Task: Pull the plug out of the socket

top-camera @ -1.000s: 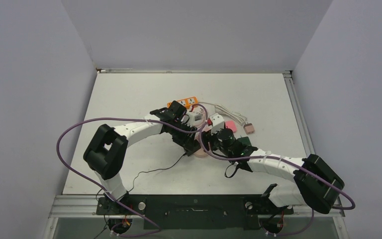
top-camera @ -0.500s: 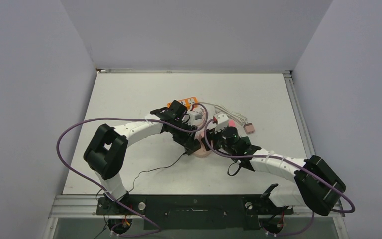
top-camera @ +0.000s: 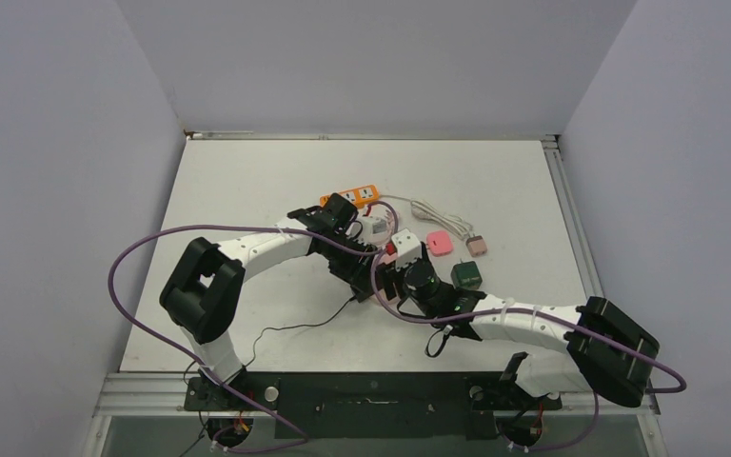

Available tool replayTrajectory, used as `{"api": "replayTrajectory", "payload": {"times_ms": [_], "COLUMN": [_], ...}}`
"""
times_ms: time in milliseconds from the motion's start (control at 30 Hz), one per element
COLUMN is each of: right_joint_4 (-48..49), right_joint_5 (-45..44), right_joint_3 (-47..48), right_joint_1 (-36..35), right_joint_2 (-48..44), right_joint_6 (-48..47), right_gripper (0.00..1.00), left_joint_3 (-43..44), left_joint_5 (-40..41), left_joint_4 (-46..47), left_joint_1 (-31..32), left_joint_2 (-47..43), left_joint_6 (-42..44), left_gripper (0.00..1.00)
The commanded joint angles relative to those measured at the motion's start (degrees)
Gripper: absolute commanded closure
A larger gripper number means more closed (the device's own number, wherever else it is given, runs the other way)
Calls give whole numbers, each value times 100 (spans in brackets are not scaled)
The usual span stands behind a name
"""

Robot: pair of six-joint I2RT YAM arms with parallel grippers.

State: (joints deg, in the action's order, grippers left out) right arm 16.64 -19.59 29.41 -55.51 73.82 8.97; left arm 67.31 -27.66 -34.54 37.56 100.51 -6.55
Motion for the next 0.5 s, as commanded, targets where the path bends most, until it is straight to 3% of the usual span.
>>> {"api": "replayTrajectory", "payload": {"times_ms": [0,167,333,367,467], "right_joint_4": [156,243,210,208,238], "right_joint_5": [148,1404,1675,1711,1896], "right_joint_3": [236,144,132,131,113], "right_joint_1": [126,857,995,1003,1136], "right_joint_2": [-241,-467,-551,-987,-566], "right_joint_6": [67,532,636,682,885], "right_gripper": [95,95,95,95,95], "left_joint_3": [-34,-30,-25,-25,-21], "left_joint_5": [934,1049,1056,1059,1075], "left_joint_4": [-7,-36,-40,-43,-45], "left_joint_1": [-197,-197,-197,-198,-197], "left_joint_2": [30,9,8,11,13], "left_joint_6": [-57,-40,-40,-40,-40], "left_gripper": [100,100,100,100,100]}}
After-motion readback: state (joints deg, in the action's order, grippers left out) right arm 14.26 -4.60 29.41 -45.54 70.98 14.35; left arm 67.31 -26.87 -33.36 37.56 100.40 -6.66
